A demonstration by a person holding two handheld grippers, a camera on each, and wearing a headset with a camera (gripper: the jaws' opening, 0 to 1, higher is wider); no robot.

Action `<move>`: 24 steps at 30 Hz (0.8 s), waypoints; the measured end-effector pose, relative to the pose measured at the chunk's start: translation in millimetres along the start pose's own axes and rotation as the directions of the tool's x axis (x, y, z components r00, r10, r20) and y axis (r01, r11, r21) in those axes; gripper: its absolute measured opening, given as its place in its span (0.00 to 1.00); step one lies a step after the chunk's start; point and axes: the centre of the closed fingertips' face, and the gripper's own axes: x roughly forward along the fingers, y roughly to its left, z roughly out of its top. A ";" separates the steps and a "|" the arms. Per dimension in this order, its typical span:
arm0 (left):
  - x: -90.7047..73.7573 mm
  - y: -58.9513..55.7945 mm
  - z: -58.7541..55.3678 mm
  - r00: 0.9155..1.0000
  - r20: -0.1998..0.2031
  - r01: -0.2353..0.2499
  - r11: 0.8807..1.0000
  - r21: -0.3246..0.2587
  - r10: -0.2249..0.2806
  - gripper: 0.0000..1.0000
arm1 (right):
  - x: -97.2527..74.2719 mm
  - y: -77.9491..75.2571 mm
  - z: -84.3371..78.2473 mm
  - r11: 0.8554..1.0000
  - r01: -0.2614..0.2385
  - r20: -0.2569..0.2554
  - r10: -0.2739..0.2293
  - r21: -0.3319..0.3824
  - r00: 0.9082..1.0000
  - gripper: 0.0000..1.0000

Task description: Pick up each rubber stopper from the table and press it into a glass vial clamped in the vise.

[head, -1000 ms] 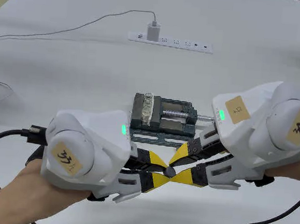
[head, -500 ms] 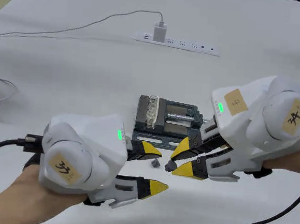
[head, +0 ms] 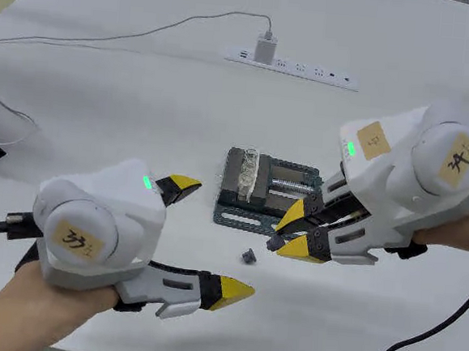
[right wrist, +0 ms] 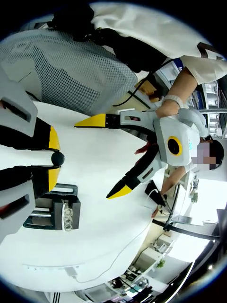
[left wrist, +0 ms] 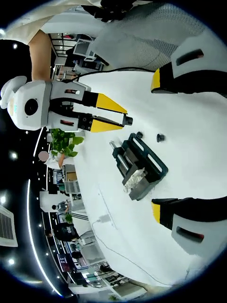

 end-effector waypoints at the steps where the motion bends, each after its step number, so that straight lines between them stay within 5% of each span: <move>1: 0.1 1.6 -1.5 1.000 -0.004 -0.007 1.000 -0.004 0.007 0.95 | 0.1 -1.2 0.3 1.000 0.002 0.002 -0.002 0.004 1.000 0.07; 11: -4.8 11.5 -10.9 0.999 -0.025 -0.021 0.999 -0.035 0.020 0.99 | -3.3 -30.7 2.1 0.999 -0.001 0.013 0.002 -0.041 1.000 0.06; 24: -11.1 18.1 -16.9 0.999 -0.051 -0.014 1.000 -0.027 0.013 0.99 | -4.9 -89.6 8.3 0.991 -0.020 -0.069 0.011 -0.130 0.998 0.06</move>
